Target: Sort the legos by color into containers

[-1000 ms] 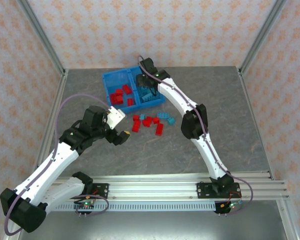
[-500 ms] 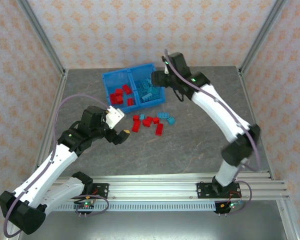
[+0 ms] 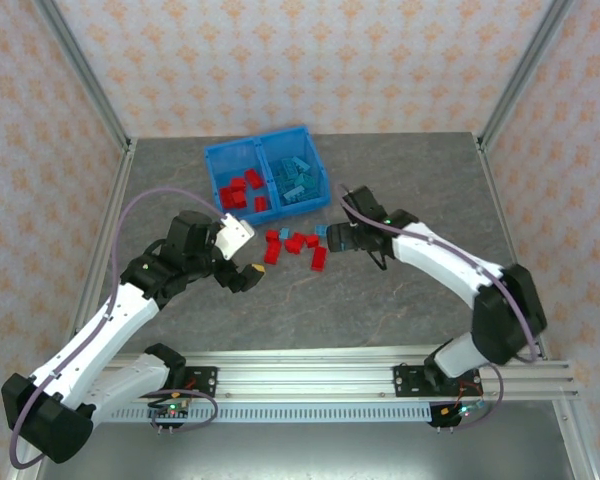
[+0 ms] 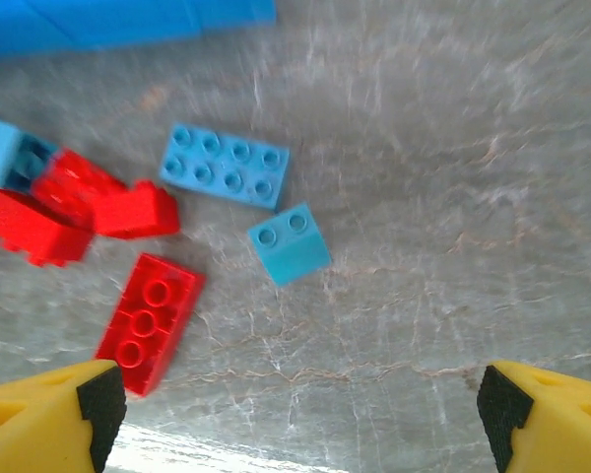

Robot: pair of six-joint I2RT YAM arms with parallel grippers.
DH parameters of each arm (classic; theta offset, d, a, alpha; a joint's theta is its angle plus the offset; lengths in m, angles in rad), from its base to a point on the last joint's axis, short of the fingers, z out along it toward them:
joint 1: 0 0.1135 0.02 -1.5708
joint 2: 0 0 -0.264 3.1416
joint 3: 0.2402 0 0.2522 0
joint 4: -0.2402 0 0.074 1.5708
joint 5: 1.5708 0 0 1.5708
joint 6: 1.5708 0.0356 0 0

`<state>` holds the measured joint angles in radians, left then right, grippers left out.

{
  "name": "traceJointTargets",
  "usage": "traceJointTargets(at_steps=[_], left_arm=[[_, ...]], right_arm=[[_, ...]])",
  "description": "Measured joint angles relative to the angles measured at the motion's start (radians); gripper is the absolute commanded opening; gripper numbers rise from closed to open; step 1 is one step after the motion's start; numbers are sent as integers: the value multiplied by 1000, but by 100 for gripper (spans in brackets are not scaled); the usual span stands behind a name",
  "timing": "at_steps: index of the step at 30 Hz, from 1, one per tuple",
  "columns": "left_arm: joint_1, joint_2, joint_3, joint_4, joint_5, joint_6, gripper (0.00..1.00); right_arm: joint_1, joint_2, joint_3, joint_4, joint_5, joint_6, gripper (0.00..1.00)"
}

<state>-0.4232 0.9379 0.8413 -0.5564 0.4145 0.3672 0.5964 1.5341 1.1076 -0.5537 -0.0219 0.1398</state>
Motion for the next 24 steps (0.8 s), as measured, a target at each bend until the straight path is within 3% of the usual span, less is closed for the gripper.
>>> traceJointTargets(at_steps=[5,10,19,24], left_arm=[[0,0,0,0,0,0,100],[0,1,0,0,0,0,100],[0,16,0,-1,0,0,100],[0,19,0,-4,0,0,100]], right_arm=[[-30,256,113,-5,-43,-28,84],[-74,396,192,-1,-84,-37,72],[-97,437,217,13,-123,-48,32],[-99,418,198,21,-136,-30,29]])
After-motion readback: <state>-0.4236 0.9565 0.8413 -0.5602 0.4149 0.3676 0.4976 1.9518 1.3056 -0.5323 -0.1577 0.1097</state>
